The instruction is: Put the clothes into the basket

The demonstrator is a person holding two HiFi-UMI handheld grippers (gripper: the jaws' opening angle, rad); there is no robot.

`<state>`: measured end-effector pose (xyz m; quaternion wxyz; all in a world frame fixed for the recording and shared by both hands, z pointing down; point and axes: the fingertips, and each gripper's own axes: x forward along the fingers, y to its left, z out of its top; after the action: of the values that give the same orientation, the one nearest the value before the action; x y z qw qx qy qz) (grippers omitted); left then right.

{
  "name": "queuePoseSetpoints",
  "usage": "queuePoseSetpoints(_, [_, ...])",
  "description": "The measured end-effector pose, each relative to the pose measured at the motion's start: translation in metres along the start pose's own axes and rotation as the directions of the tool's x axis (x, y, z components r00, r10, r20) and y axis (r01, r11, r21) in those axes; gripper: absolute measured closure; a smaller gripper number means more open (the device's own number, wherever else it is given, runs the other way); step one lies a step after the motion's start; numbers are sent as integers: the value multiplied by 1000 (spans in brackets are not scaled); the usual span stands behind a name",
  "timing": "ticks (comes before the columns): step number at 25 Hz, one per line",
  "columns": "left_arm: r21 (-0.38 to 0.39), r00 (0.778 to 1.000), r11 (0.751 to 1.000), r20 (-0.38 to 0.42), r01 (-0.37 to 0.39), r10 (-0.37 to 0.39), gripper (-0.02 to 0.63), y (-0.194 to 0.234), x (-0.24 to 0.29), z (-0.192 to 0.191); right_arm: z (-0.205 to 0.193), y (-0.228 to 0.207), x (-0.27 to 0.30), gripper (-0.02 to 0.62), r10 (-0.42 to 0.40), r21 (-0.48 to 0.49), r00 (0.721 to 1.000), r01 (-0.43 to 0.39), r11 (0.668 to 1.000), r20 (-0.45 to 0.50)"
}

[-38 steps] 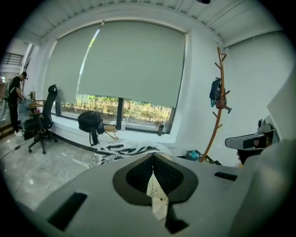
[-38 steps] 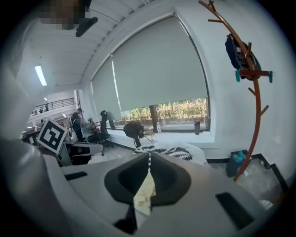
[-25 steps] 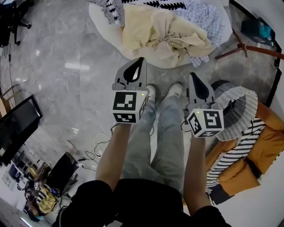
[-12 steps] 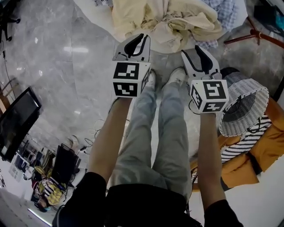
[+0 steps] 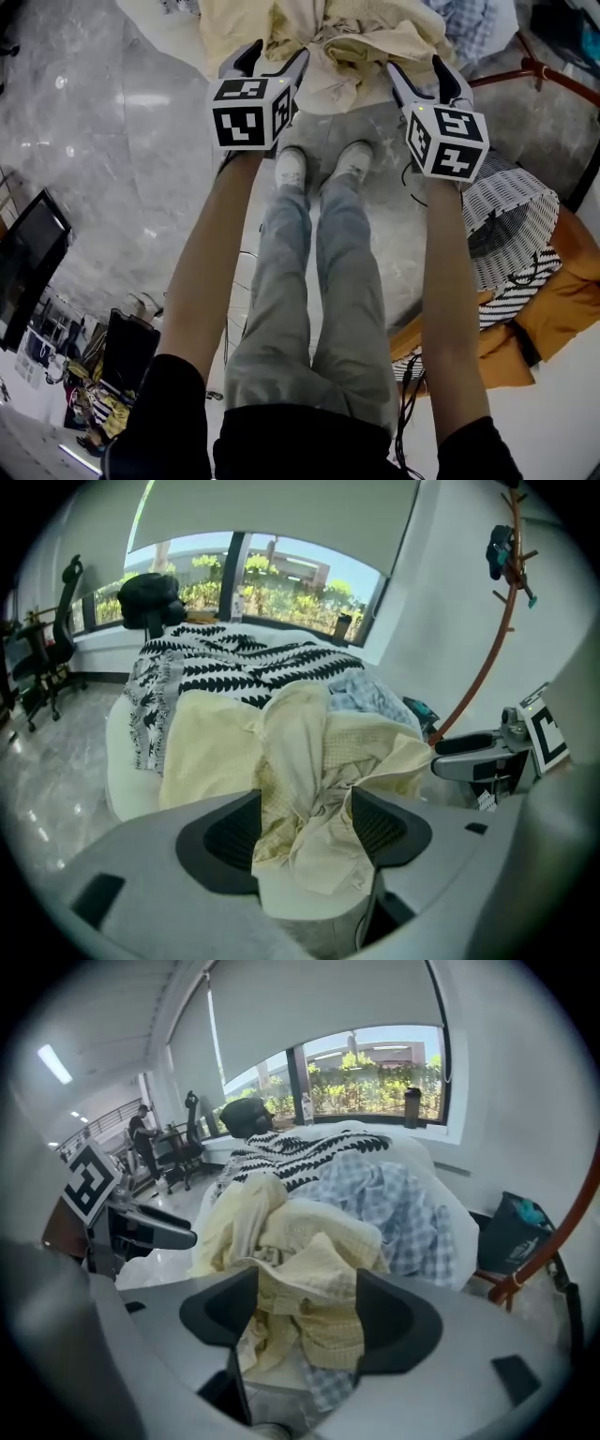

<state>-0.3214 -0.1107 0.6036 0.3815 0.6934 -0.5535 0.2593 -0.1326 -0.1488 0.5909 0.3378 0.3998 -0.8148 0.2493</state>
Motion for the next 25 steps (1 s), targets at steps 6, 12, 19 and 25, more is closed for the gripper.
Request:
queuePoseSetpoints(6, [-12,998,999,-33,-51,51,294,22,44,-6,-3,-40,28,293,-32,44,999,32,999,4])
queuePoseSetpoints(12, [29,994,997,-81,-76,78,268,43,86,-19,-22,-65,58,288,-46,8,998,47,999,-46])
queuePoseSetpoints(19, [161,988,984,-116,-82,102,267,49,130,-33,-33,-61,86,290,-22,-41,997,19,999,-71])
queuePoseSetpoints(25, [224,980,969,-141,-104,138,548,55,127,-38,-39,-26,81,532,32,-62,994,-38,997,-106])
